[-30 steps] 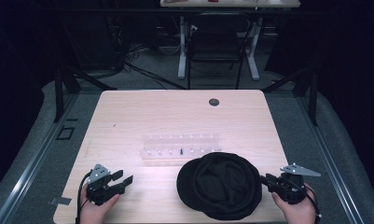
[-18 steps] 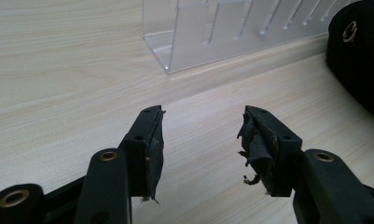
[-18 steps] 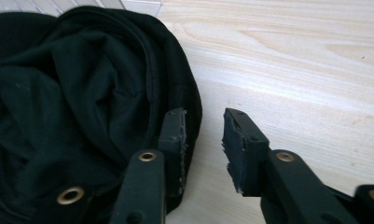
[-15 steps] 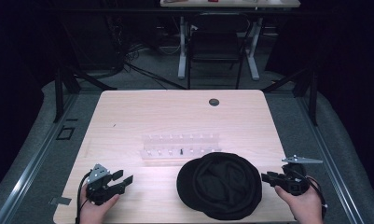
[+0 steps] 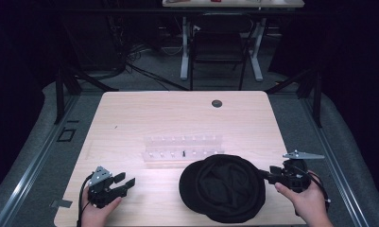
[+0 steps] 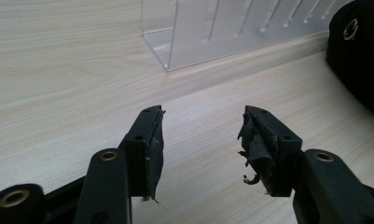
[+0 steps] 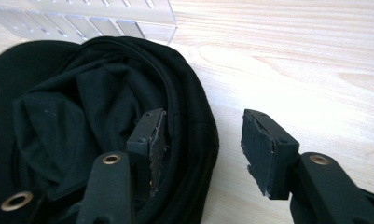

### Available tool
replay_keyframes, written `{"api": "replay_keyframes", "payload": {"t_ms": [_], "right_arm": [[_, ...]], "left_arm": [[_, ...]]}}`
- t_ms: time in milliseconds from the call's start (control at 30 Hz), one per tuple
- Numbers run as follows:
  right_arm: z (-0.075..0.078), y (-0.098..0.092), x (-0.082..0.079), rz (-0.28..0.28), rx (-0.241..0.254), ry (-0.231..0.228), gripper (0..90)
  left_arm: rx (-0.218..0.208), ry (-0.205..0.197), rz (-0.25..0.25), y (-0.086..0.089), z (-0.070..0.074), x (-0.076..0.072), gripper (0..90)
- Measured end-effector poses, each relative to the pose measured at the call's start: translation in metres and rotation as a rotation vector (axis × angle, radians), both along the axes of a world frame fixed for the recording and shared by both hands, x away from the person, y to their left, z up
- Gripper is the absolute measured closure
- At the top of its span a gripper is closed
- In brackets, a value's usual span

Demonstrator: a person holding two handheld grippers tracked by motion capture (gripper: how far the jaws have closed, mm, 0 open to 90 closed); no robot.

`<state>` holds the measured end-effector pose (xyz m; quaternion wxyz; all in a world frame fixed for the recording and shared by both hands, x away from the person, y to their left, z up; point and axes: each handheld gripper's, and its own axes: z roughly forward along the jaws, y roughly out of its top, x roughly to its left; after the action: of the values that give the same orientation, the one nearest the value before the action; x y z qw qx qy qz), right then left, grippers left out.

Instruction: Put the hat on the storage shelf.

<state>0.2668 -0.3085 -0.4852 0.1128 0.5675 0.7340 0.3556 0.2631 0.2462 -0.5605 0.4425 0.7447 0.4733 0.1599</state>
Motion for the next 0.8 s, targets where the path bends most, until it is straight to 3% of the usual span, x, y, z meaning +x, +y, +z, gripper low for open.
{"api": "replay_keyframes", "payload": {"t_ms": [100,200,367,600,700,800], "right_arm": [[0.001,0.001,0.001,0.000,-0.012,0.012,51.1],[0.002,0.003,0.002,0.020,-0.010,0.062,55.7],[0.003,0.004,0.005,0.009,-0.063,0.139,69.0],[-0.001,0.001,0.017,-0.026,-0.068,0.223,70.2],[-0.001,0.001,0.020,-0.026,-0.047,0.253,71.0],[-0.001,0.003,0.023,-0.010,-0.062,0.285,72.5]], "left_arm": [[0.001,0.000,0.000,0.000,0.000,0.000,48.6],[0.000,0.001,-0.003,0.000,0.000,0.000,48.5],[0.004,0.007,-0.006,-0.001,-0.001,0.000,48.6],[0.008,0.008,-0.008,0.000,-0.001,0.001,48.6],[0.005,0.011,-0.005,0.000,-0.001,0.001,48.6],[0.007,0.013,-0.004,0.000,-0.001,0.001,48.8]]}}
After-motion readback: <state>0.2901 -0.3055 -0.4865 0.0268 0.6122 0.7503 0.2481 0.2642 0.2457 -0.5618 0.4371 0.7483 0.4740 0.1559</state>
